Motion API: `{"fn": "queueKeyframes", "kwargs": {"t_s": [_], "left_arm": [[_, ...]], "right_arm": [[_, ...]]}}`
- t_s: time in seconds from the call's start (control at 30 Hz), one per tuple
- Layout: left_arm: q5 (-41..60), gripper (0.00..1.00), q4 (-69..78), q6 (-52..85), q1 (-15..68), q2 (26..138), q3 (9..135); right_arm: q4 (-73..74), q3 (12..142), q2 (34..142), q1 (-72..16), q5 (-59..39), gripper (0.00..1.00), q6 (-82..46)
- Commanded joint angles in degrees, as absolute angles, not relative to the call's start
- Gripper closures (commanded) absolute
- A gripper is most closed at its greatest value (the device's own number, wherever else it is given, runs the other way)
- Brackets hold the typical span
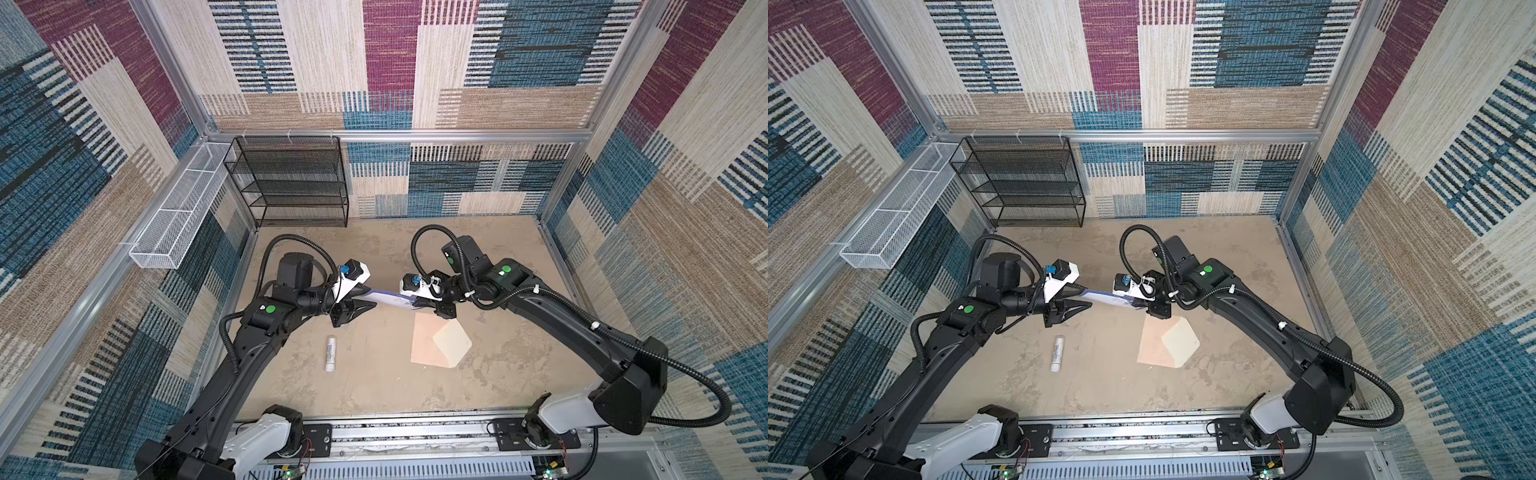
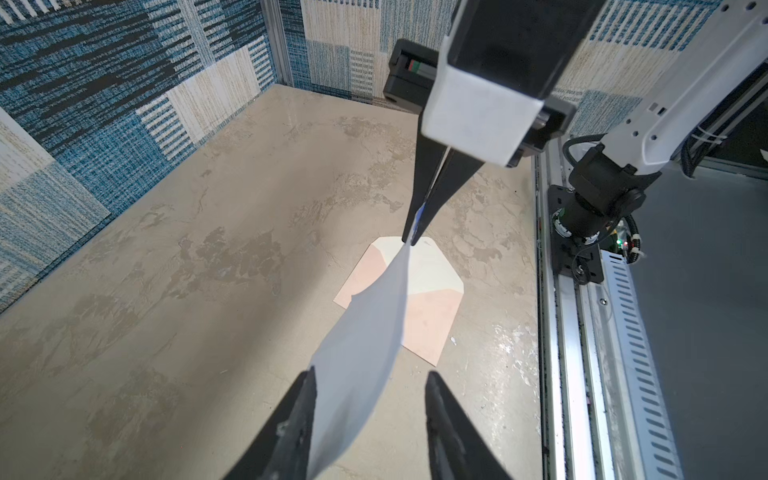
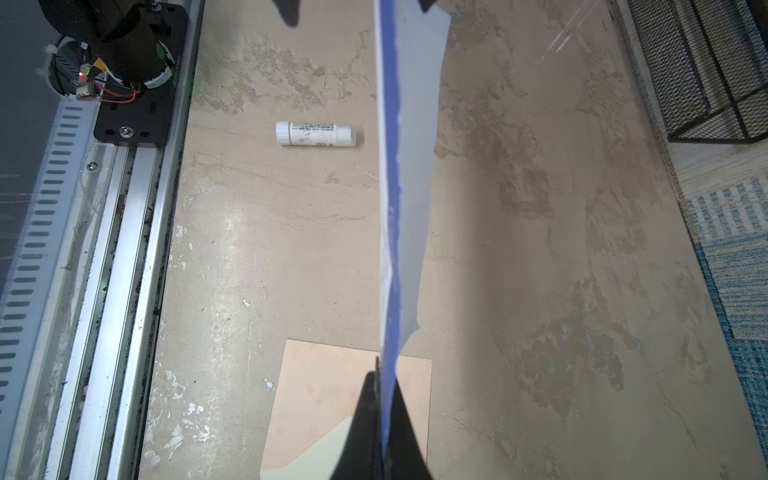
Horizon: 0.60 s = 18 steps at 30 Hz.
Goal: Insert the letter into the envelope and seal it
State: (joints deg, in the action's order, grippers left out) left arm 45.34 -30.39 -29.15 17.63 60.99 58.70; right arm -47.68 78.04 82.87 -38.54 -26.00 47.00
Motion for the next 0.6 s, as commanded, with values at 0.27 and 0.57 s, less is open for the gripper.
{"fn": "queueKeyframes", "kwargs": {"t_s": [0.27,0.57], "left_arm": [[44.75,0.94,-31.56,-31.46,17.67,61.21,58.10],[39.57,1.00,-29.13,-29.31,17.60,60.13,57.67]], "right_arm": [[-46.88,77.78,83.14,-38.67,-28.65,0.87,46.93],[-41.79,74.48,80.07,-38.48,-27.20,0.50,44.18]]}}
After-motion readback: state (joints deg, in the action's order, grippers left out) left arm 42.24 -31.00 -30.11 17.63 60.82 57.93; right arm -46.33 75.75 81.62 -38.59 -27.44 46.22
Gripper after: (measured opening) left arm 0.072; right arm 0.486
